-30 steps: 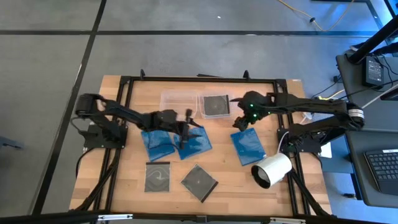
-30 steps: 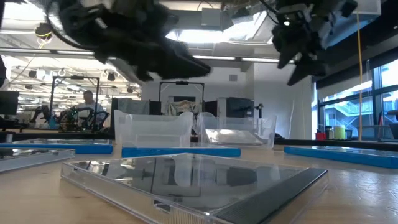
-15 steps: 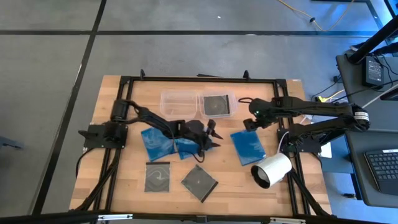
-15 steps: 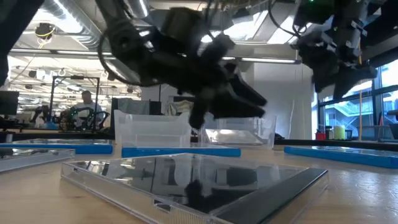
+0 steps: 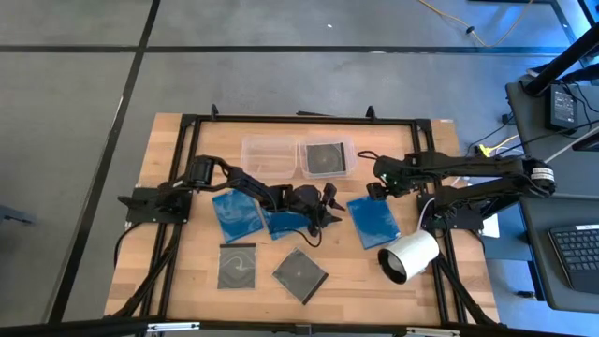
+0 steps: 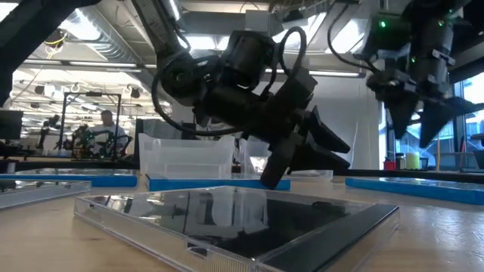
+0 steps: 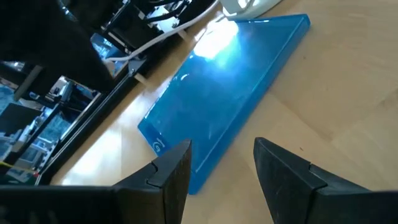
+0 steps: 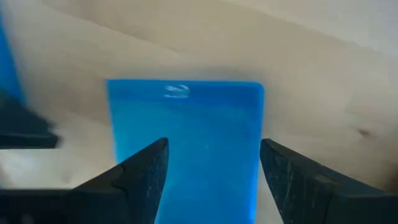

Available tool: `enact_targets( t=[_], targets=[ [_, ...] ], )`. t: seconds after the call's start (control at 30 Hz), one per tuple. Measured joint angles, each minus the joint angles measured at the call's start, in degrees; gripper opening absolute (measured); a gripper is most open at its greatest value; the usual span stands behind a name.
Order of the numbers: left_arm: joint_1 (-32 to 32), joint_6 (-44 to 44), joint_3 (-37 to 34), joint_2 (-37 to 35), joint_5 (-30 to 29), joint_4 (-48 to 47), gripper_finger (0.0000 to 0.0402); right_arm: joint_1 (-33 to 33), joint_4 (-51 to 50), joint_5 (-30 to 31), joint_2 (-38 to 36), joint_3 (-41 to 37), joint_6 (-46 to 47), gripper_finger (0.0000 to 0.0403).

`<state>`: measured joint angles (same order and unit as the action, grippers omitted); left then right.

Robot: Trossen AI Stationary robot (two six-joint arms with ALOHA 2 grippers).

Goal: Pick & place jewel cases by type
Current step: Put the right blue CD case into the left transparent bin

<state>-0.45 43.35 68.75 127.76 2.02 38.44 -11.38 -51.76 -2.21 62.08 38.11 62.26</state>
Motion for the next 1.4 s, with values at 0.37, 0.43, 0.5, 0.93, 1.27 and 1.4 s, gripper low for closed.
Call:
enact_targets(
  t=[0.37, 0.43, 0.5, 0.93, 1.27, 1.4],
  targets=[
    [-0.1, -0.7, 0.0, 0.0, 0.0, -0.1, 0.0171, -1.9, 15.6, -1.9, 0.0, -12.2, 2.3, 0.0255],
    [-0.1, -0.7, 0.0, 0.0, 0.0, -0.1, 0.0171, -2.1, 17.7, -2.0, 0.0, -14.3, 3.0, 0.0255],
    [-0.1, -0.8, 0.0, 0.0, 0.0, -0.7, 0.0171, -2.1, 19.3, -2.1, -0.1, -15.8, 3.6, 0.0255],
    [-0.1, -2.8, 0.0, -0.1, -1.0, -2.6, 0.0171, -1.8, 25.7, -4.1, -0.1, -17.5, 4.2, 0.0255],
    [-0.1, -0.4, 0.1, -0.3, -2.0, -4.6, 0.0171, -0.3, 31.5, -7.2, 0.5, -18.0, 4.3, 0.0255],
    [-0.2, -3.5, 0.1, -0.3, -2.2, -5.1, 0.0171, -0.3, 30.5, -10.1, 0.5, -17.9, 0.2, 0.0255]
  ],
)
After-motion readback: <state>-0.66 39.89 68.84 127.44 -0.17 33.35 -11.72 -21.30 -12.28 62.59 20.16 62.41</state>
